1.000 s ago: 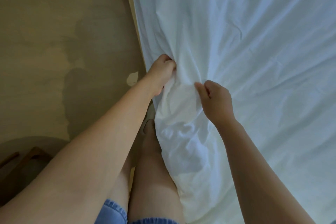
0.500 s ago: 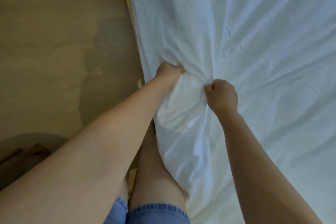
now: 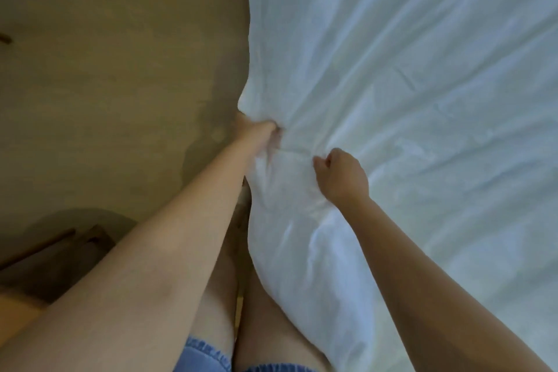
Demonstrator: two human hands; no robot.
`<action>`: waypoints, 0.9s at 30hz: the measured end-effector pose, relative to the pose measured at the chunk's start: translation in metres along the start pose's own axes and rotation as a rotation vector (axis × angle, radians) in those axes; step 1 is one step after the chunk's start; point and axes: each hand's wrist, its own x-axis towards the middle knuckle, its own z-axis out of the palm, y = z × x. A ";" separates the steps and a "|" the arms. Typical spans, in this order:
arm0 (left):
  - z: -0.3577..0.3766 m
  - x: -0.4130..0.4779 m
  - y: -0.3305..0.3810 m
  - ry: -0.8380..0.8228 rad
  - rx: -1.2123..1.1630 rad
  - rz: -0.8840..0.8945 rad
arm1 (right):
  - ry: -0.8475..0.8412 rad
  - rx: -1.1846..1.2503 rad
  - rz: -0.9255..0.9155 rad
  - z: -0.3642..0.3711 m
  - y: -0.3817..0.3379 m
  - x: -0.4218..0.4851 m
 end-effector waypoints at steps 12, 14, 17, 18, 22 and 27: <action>-0.018 -0.015 0.096 -0.290 -0.352 0.263 | 0.435 0.534 -0.185 -0.040 -0.067 0.021; -0.049 -0.012 0.077 -0.249 -0.382 0.232 | 0.487 0.534 -0.212 -0.041 -0.086 0.026; -0.063 0.014 0.054 -0.082 -0.129 -0.011 | 0.099 0.227 -0.011 -0.018 -0.104 0.034; -0.056 0.026 0.057 -0.083 0.013 -0.061 | -0.027 0.125 0.057 -0.008 -0.108 0.035; -0.035 0.073 0.104 -0.338 0.210 -0.090 | 0.034 0.256 0.111 0.009 -0.129 0.046; -0.050 0.121 0.160 -0.658 -0.262 -0.071 | 0.287 0.543 0.142 -0.010 -0.164 0.085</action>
